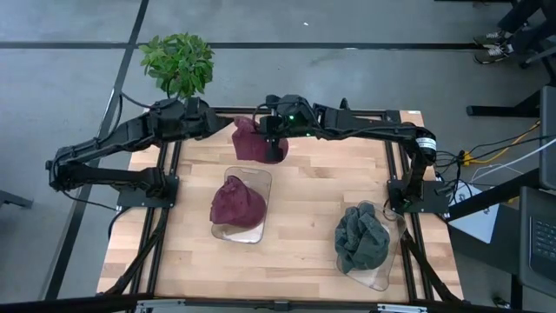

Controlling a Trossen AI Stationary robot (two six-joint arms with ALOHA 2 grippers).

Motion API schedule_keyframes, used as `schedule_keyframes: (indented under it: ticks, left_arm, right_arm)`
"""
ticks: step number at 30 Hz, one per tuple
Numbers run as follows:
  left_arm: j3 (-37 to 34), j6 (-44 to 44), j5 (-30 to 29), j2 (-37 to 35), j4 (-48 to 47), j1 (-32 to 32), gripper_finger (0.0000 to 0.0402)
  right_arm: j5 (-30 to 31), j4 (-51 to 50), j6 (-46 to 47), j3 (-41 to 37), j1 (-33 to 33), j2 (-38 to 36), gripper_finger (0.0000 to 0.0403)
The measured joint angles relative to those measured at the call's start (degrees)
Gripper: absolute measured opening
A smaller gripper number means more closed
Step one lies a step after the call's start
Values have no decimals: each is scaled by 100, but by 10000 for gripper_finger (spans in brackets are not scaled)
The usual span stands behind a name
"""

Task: Pick & Place hat
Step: Put the red cap into the left transparent bin

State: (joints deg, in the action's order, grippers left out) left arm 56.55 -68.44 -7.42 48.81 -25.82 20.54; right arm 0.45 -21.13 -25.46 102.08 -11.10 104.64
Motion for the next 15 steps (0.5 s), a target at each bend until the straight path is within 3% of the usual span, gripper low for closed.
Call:
schedule_keyframes:
  ticks: [7,15]
  left_arm:
    - [0,11,495,284,554,176,229]
    - [0,17,714,611,735,400,239]
  right_arm:
    - [0,-17,-48,0,-1,0,15]
    - [-55,-18,-104,0,-1,0,14]
